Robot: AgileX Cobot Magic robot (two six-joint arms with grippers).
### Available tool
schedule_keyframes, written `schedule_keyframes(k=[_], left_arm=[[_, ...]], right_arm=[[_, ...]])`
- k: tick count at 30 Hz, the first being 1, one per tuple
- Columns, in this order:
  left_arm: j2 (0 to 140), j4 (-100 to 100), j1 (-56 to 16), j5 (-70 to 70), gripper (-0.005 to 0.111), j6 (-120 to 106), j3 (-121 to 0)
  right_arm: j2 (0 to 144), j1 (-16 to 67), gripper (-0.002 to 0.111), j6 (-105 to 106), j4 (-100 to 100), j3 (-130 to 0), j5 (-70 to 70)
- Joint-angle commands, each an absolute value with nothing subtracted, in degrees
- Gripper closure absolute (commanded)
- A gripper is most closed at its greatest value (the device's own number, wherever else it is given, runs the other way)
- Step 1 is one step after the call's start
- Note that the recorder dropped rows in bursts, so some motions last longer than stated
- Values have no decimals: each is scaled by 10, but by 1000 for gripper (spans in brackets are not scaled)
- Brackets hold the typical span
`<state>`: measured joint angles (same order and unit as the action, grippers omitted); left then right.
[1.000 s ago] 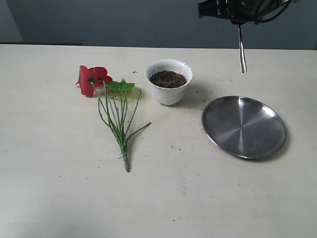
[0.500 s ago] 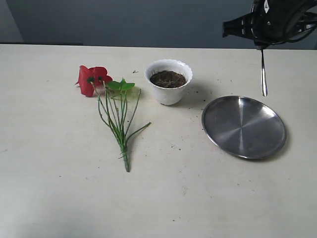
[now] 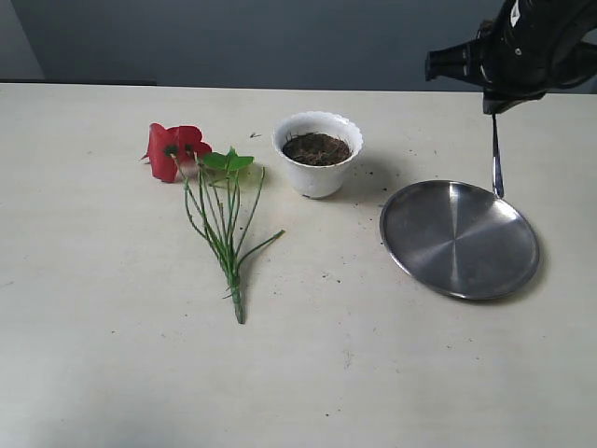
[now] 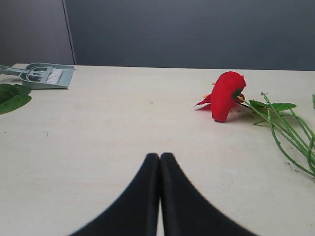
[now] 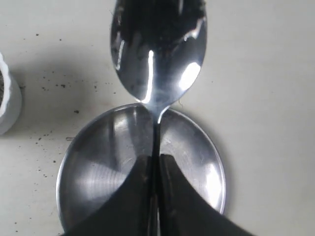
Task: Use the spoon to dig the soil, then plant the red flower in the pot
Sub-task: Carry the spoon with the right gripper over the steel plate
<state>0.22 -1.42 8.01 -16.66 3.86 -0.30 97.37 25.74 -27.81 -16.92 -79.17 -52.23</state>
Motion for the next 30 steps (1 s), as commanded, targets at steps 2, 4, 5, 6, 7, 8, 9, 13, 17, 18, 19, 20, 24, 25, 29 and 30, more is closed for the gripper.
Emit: schedule_keyframes(k=[2, 4, 5, 6, 7, 8, 9, 13, 17, 18, 19, 20, 24, 25, 29, 30], left_arm=[[0, -16, 79, -163, 106, 39, 0], [0, -16, 79, -163, 106, 39, 0], [0, -16, 79, -163, 106, 39, 0], [0, -16, 79, -163, 106, 39, 0], [0, -16, 79, -163, 106, 39, 0], [0, -16, 79, -163, 106, 39, 0], [0, -16, 79, -163, 106, 39, 0], [0, -16, 79, -163, 106, 39, 0], [0, -16, 79, -163, 106, 39, 0], [0, -16, 79, -163, 106, 39, 0], [0, -16, 79, -163, 106, 39, 0], [0, -16, 79, -163, 106, 39, 0], [0, -16, 79, -163, 106, 39, 0], [0, -16, 79, -163, 106, 39, 0], [0, -16, 79, -163, 106, 39, 0], [0, -16, 79, -163, 106, 39, 0]], right_arm=[[975, 228, 109, -234, -134, -780, -522], [975, 227, 109, -232, -134, -771, -521], [975, 226, 109, -230, -137, -765, -518], [975, 224, 109, -230, -134, -759, -514], [977, 223, 109, -227, -127, -753, -509], [981, 220, 109, -222, -120, -749, -508], [986, 220, 109, -212, -108, -749, -508], [1015, 220, 109, -187, -73, -749, -497], [1044, 220, 109, -172, -59, -750, -496], [1052, 220, 109, -167, -59, -750, -498], [1061, 220, 109, -165, -58, -750, -498], [1069, 220, 109, -162, -58, -750, -498], [1089, 216, 109, -145, -44, -751, -496], [1090, 213, 109, -140, -39, -751, -496], [1098, 206, 109, -135, -35, -751, -500], [1099, 204, 109, -133, -38, -751, -503]])
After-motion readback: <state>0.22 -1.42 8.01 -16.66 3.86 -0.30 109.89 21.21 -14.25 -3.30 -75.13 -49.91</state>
